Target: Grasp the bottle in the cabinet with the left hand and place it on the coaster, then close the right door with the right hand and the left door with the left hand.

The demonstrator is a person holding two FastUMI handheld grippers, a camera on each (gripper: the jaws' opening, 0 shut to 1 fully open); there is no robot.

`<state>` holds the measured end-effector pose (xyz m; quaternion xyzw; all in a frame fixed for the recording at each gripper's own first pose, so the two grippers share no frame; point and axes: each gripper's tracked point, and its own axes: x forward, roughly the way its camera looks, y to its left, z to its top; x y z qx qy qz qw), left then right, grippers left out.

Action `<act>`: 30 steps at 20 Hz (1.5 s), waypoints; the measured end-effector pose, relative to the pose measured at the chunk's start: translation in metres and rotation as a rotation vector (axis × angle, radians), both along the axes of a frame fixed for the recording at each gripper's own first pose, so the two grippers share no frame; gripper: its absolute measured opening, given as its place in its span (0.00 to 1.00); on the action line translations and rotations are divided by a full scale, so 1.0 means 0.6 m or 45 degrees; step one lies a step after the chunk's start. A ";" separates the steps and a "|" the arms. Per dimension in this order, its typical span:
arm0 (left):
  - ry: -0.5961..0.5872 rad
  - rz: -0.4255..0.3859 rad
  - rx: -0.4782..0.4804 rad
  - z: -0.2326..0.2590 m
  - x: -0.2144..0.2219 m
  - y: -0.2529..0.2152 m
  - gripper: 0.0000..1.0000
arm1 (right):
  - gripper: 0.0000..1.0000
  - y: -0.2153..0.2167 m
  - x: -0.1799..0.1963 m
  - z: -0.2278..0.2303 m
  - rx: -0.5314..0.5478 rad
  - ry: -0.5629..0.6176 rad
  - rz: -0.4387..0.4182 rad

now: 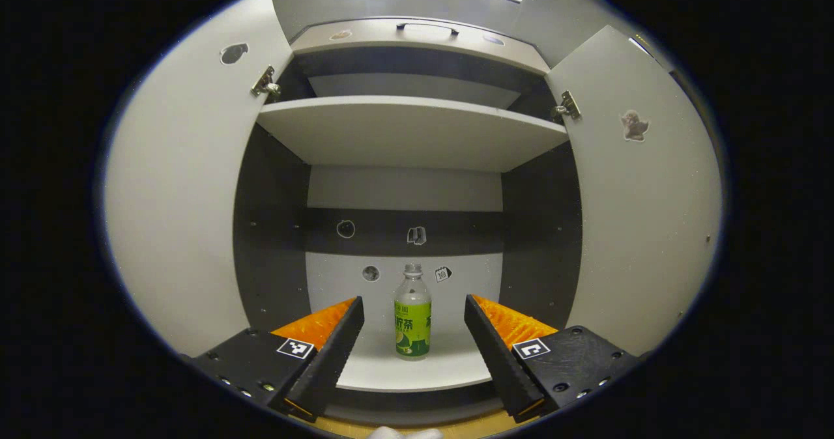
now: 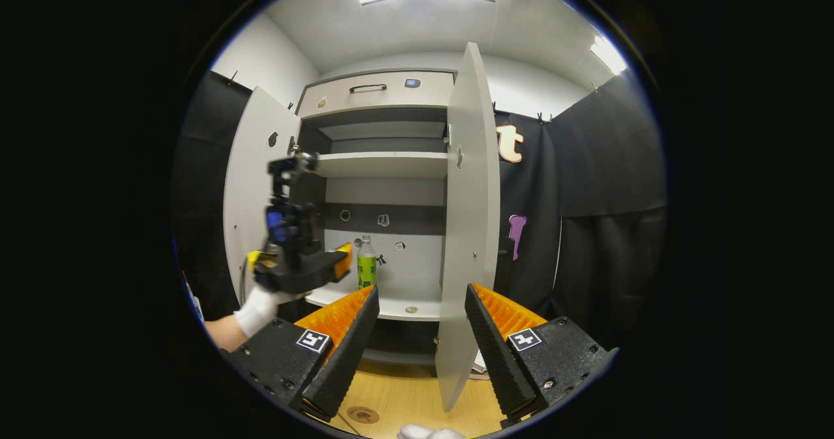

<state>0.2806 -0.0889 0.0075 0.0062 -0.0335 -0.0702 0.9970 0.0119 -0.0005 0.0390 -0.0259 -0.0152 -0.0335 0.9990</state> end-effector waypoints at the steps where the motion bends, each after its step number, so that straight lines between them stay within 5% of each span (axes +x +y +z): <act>1: 0.015 -0.002 -0.015 -0.012 0.032 -0.006 0.95 | 0.82 -0.006 0.002 0.001 -0.006 0.007 -0.011; 8: 0.097 0.082 -0.006 -0.117 0.208 -0.010 0.95 | 0.82 -0.030 0.020 -0.013 -0.045 0.072 -0.072; 16: 0.106 0.115 0.019 -0.127 0.251 0.004 0.94 | 0.82 -0.043 0.018 -0.044 -0.074 0.129 -0.104; 17: 0.109 0.133 0.040 -0.126 0.247 0.012 0.75 | 0.82 -0.041 0.015 -0.047 -0.065 0.136 -0.099; 22: 0.054 0.065 0.066 -0.093 0.164 0.004 0.74 | 0.82 -0.040 0.002 -0.043 -0.054 0.111 -0.090; 30: -0.036 -0.136 0.028 -0.094 -0.090 -0.021 0.73 | 0.82 -0.041 -0.029 -0.088 -0.008 0.180 -0.068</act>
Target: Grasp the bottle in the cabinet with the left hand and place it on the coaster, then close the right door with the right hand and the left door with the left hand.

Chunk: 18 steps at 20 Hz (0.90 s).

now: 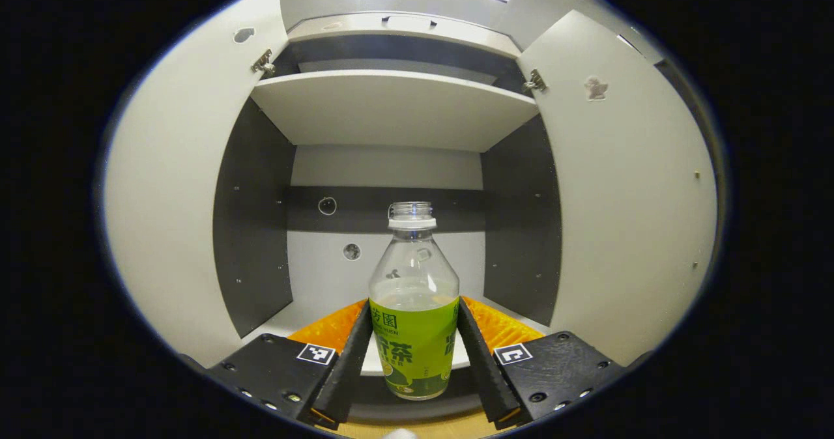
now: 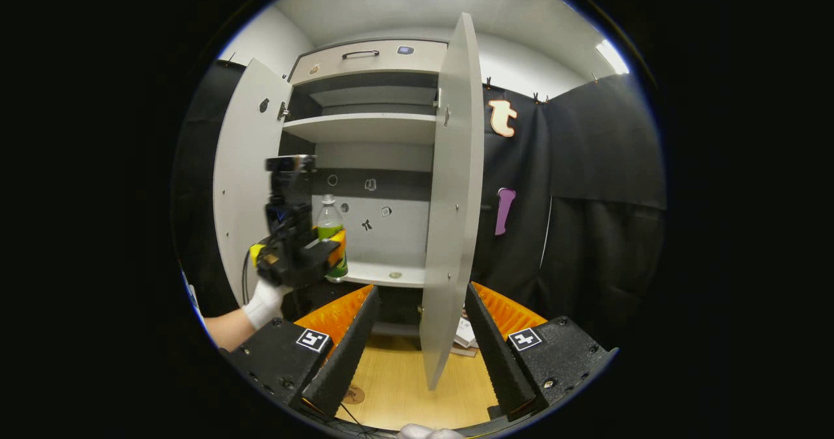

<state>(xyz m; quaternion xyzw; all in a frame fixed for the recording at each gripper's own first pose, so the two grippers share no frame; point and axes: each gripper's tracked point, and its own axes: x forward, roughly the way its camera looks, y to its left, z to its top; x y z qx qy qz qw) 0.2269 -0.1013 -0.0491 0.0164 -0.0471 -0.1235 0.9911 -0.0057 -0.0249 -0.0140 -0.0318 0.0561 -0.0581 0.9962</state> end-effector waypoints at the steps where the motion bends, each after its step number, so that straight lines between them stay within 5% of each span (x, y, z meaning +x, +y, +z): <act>1: 0.004 -0.023 -0.001 -0.014 -0.022 0.000 0.73 | 0.82 -0.004 -0.003 -0.006 -0.003 0.002 -0.003; 9: 0.081 -0.144 0.046 -0.202 -0.209 -0.008 0.73 | 0.82 -0.036 -0.042 -0.041 -0.014 0.079 -0.044; 18: 0.287 -0.133 -0.053 -0.417 -0.254 -0.006 0.74 | 0.82 -0.044 -0.056 -0.108 -0.051 0.240 -0.075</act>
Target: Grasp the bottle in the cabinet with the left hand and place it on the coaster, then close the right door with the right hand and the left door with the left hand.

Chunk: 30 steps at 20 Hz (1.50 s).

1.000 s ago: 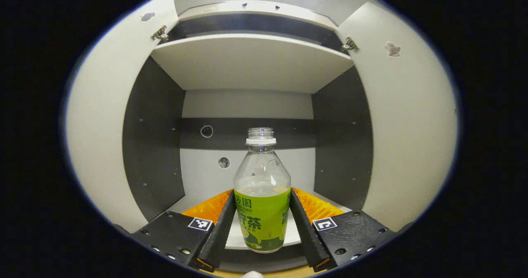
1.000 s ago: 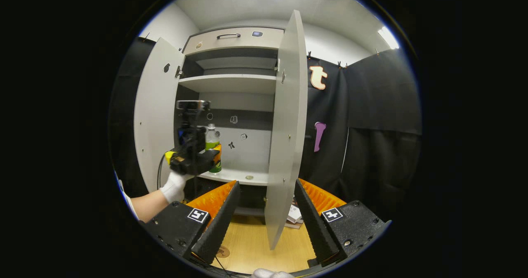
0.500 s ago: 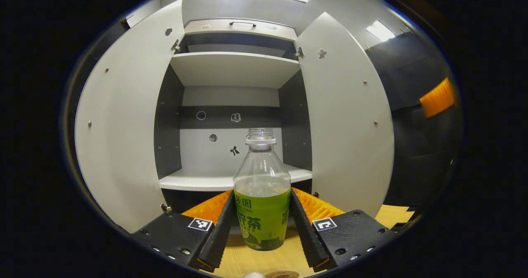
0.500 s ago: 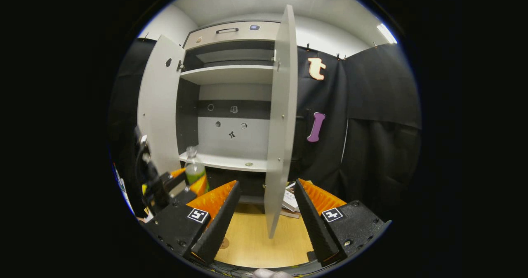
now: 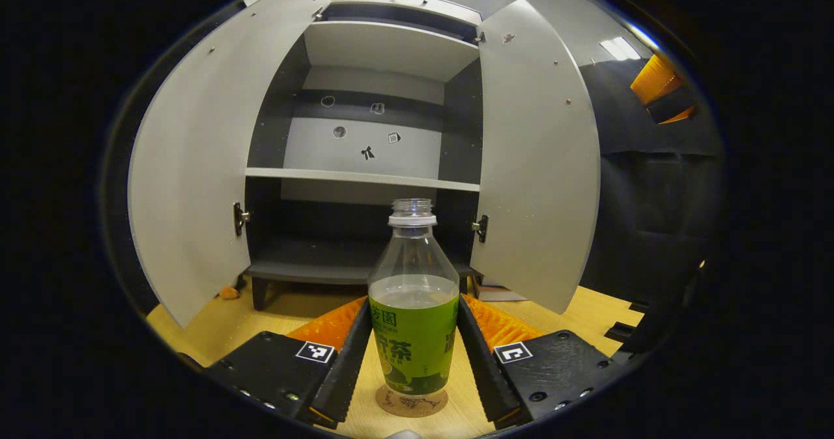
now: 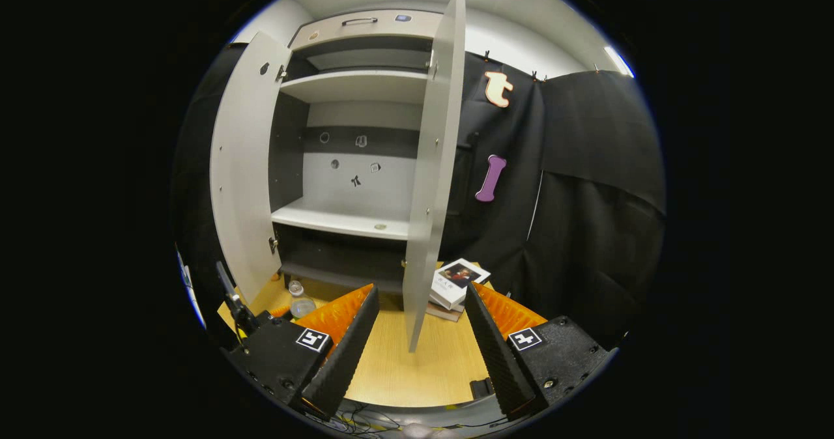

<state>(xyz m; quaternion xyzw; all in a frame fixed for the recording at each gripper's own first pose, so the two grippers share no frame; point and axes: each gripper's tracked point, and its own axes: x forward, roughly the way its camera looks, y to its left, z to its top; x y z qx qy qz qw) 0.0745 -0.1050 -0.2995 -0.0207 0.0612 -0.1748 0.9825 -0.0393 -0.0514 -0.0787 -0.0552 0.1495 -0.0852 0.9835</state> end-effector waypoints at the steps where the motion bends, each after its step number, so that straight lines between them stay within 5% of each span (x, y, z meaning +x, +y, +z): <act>1: -0.026 0.001 0.005 -0.012 0.000 -0.001 0.74 | 0.82 0.000 0.000 -0.005 -0.003 0.012 0.000; 15: -0.044 -0.074 0.099 -0.097 -0.022 -0.024 0.79 | 0.83 0.003 -0.005 0.004 -0.052 0.041 0.047; 18: -0.069 -0.051 0.138 -0.059 -0.016 -0.016 0.98 | 0.82 -0.001 -0.008 0.012 -0.038 0.021 0.039; 26: -0.097 -0.033 0.044 0.140 0.003 -0.030 0.96 | 0.83 -0.011 -0.005 0.043 0.032 -0.076 0.067; 30: -0.085 0.107 0.051 0.248 0.011 0.014 0.96 | 0.82 -0.030 0.004 0.074 0.070 -0.173 0.059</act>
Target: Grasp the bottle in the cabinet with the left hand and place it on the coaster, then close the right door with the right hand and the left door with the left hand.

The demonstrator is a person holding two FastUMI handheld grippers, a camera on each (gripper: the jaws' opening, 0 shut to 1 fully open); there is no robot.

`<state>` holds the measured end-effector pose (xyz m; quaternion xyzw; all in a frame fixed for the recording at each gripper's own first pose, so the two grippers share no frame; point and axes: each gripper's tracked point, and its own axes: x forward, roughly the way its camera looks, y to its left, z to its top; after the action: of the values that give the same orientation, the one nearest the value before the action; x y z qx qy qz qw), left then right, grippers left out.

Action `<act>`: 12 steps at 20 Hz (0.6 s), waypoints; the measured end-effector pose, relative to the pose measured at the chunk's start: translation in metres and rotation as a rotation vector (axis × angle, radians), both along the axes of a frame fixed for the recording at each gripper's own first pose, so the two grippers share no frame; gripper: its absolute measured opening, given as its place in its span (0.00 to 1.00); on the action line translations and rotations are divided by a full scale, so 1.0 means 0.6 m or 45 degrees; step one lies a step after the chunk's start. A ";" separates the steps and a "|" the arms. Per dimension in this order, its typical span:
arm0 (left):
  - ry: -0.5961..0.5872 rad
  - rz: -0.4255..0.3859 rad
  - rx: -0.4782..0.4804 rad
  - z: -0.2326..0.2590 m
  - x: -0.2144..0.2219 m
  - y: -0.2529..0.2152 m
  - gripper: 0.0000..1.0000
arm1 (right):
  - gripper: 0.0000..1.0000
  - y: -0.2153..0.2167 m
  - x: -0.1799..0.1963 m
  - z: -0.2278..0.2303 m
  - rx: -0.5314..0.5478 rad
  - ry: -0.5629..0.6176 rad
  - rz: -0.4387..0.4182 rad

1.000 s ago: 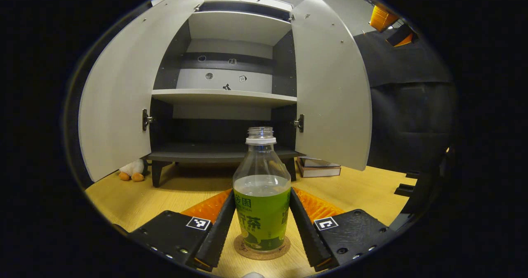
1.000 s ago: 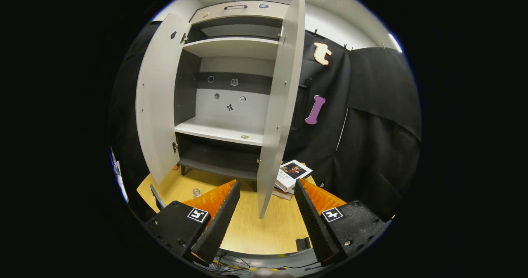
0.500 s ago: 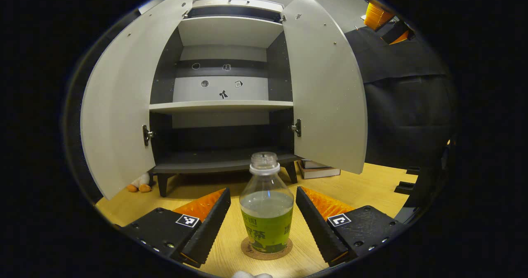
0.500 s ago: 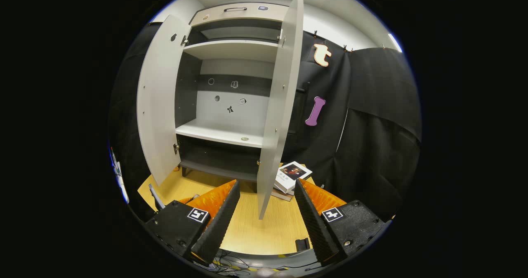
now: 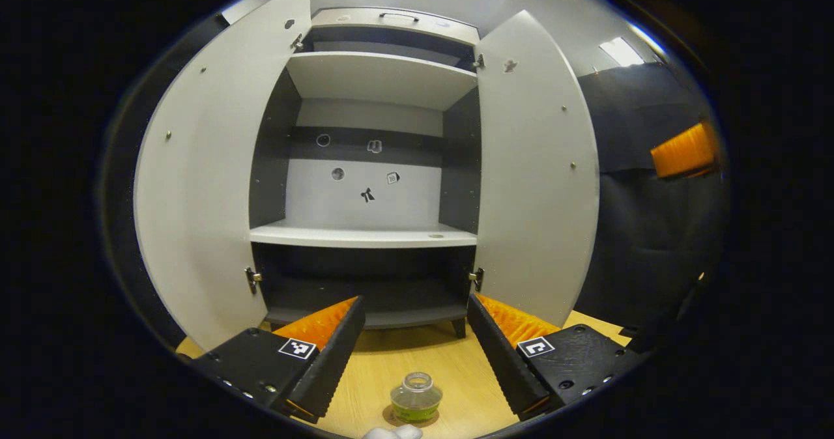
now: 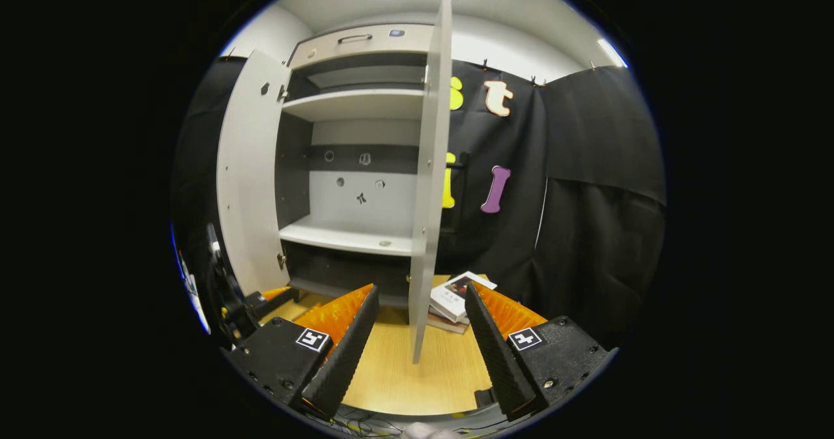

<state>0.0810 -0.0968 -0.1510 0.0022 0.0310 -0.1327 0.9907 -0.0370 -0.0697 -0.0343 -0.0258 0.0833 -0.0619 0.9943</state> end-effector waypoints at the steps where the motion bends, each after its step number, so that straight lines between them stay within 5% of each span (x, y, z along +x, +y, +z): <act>1: -0.003 0.027 0.018 0.022 -0.004 0.013 0.96 | 0.82 -0.006 0.002 0.008 0.009 -0.022 -0.007; 6: -0.036 0.073 0.065 0.107 -0.035 0.086 0.96 | 0.82 -0.055 0.022 0.055 0.003 -0.145 -0.062; 12: 0.000 0.220 0.077 0.117 -0.120 0.191 0.96 | 0.82 -0.169 0.056 0.116 0.020 -0.257 -0.189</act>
<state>0.0087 0.0181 -0.0805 0.0296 0.0352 -0.0457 0.9979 -0.0032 -0.1709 0.0354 -0.0054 -0.0151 -0.1368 0.9905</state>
